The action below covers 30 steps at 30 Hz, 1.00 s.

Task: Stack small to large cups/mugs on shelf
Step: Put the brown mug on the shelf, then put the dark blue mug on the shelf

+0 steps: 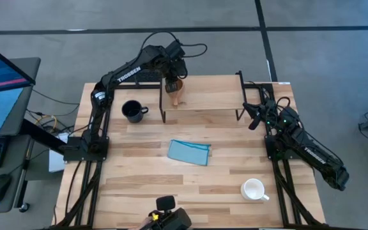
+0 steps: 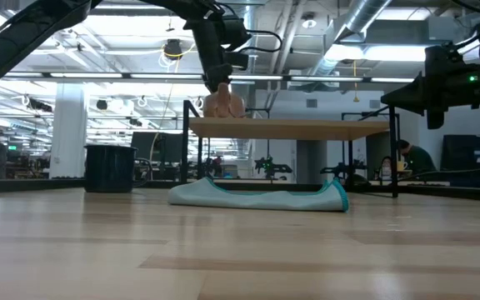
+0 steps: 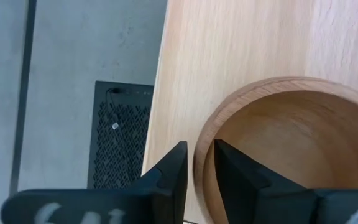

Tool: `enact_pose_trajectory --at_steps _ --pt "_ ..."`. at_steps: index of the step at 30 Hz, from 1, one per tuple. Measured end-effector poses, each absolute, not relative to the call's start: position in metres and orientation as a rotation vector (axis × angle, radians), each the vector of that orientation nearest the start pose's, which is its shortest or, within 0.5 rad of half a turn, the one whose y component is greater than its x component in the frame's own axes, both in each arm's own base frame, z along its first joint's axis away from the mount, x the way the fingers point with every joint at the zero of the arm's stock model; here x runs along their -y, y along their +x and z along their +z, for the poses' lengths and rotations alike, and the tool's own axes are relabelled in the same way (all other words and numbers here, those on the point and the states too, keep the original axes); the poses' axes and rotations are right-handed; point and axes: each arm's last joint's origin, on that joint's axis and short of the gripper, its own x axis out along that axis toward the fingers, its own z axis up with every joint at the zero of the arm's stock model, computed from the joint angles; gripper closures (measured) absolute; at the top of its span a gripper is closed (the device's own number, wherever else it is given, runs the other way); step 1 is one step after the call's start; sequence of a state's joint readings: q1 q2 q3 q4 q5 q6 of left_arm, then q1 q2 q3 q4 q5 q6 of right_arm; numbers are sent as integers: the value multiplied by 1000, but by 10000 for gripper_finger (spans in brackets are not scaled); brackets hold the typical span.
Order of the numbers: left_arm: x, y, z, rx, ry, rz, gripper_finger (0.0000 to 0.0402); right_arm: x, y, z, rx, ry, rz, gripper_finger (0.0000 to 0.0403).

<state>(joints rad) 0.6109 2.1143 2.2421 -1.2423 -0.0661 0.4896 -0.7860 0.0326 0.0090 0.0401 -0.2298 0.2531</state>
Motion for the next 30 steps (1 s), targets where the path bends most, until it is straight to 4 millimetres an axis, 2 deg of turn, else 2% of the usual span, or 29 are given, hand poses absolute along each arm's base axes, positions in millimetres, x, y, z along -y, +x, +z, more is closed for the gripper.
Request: enact_pose_trajectory --at_steps 10,30 --pt "-253 356 334 -1196 140 354 300 65 74 168 85 238 -551 377" --pt "-252 354 334 -1213 110 369 286 65 74 168 85 238 -571 377"
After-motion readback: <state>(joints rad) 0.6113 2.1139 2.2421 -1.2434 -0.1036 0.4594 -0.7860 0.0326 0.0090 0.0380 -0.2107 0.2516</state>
